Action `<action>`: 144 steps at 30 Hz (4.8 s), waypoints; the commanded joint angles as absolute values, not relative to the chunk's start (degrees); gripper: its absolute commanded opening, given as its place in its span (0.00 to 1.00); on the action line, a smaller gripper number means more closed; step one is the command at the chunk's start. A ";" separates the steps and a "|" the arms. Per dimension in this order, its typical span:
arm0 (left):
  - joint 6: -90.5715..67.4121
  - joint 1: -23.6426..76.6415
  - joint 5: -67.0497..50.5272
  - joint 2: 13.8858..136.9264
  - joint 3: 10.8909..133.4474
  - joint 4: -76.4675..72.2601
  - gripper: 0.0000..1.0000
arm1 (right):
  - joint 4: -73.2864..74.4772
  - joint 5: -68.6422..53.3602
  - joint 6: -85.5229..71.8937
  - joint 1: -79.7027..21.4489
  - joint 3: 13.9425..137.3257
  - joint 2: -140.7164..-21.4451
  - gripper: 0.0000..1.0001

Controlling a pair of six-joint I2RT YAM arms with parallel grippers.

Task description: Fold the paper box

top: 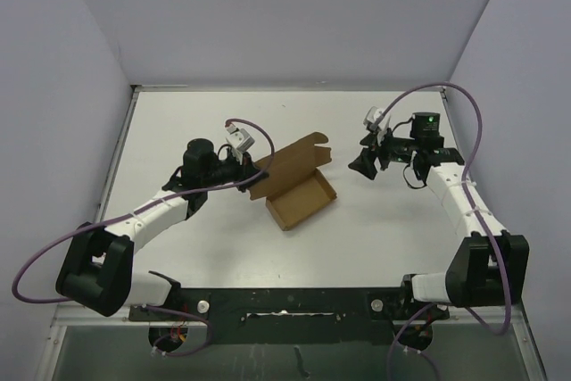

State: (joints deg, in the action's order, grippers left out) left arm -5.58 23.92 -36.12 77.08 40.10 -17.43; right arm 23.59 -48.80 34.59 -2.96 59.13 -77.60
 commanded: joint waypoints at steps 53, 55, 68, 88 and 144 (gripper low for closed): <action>10.37 19.21 -50.31 76.35 43.26 -13.75 0.00 | 23.26 -70.58 25.08 -0.53 59.60 -72.60 0.79; 10.85 19.22 -50.49 76.46 43.69 -13.34 0.00 | 23.04 -70.75 25.08 0.08 59.50 -72.45 0.79; 11.71 19.21 -51.74 79.13 44.79 -12.22 0.00 | 23.75 -73.52 27.79 5.89 58.94 -71.00 0.79; 8.01 19.27 -50.01 79.07 44.57 -14.63 0.26 | 25.52 -71.45 31.21 8.17 60.44 -69.07 0.81; 7.20 24.30 -42.63 80.37 51.95 -0.63 0.31 | 52.31 -42.71 58.25 -25.13 95.14 -99.31 0.86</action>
